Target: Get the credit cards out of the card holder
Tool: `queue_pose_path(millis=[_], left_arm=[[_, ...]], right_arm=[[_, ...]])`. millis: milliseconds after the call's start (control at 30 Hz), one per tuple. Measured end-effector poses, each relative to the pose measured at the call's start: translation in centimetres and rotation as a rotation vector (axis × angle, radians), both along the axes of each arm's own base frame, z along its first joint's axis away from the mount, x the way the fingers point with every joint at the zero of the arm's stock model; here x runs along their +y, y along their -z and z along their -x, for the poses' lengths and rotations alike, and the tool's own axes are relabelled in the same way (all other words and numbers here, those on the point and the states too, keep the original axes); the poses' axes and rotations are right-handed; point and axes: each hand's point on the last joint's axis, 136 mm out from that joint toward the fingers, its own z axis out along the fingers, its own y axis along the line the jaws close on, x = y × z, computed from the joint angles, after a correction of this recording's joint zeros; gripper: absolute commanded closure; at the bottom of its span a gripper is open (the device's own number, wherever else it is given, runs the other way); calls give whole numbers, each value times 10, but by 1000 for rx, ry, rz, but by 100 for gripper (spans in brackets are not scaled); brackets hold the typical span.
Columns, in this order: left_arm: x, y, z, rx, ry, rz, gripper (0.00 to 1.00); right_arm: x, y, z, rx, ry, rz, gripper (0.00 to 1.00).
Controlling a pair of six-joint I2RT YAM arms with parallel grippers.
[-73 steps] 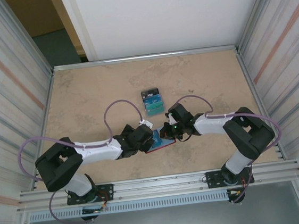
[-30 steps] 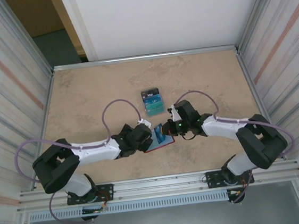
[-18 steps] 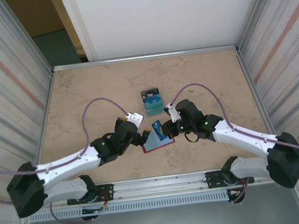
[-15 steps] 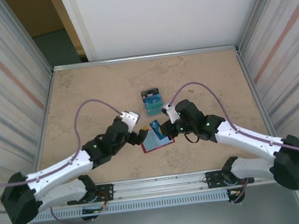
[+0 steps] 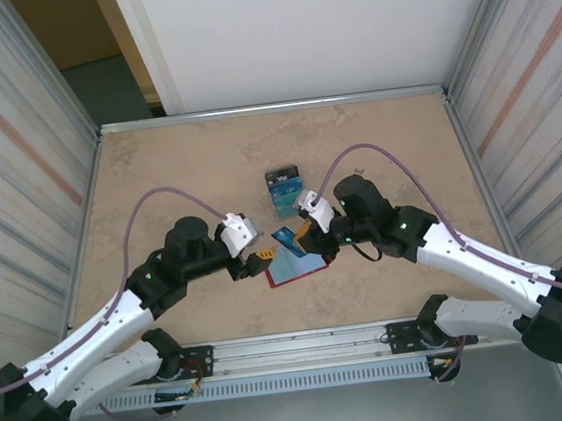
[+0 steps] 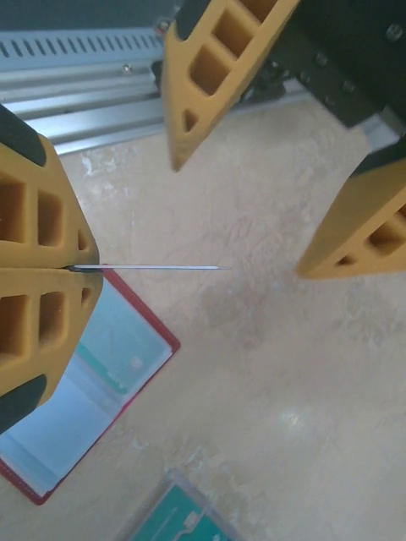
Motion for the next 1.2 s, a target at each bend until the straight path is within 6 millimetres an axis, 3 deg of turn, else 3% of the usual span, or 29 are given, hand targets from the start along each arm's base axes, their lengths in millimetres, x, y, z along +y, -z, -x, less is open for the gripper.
queue_pose_path(millis=[267,367,467,600,667,767,867,1067,1200], left_arm=[[-20,5,14,35,171,-53,52],[-26,8,20,45,214,-65,73],[-30,11,23,49,243,-79,100],[-32,14,27,66,263,-87,100],[-32,14,27,64,262,-85,100],[-33,11,26,50,256,-75,100],[-28,12,22,36,206,-62,100],[-11,8,10,26,29,48,100],[-3,1,3,67,-83,186,100]], right_arm=[[7,-8,14,-10,-115,34,100],[10,-4,16,-2,-140,58,100],[11,1,20,13,-163,75,100],[9,5,21,8,-172,93,100],[9,4,20,5,-167,92,79],[6,-2,12,-17,-122,65,57],[-4,-12,4,-53,-55,5,48],[-32,-24,-16,-69,127,-173,39],[-33,-20,-24,11,175,-312,37]])
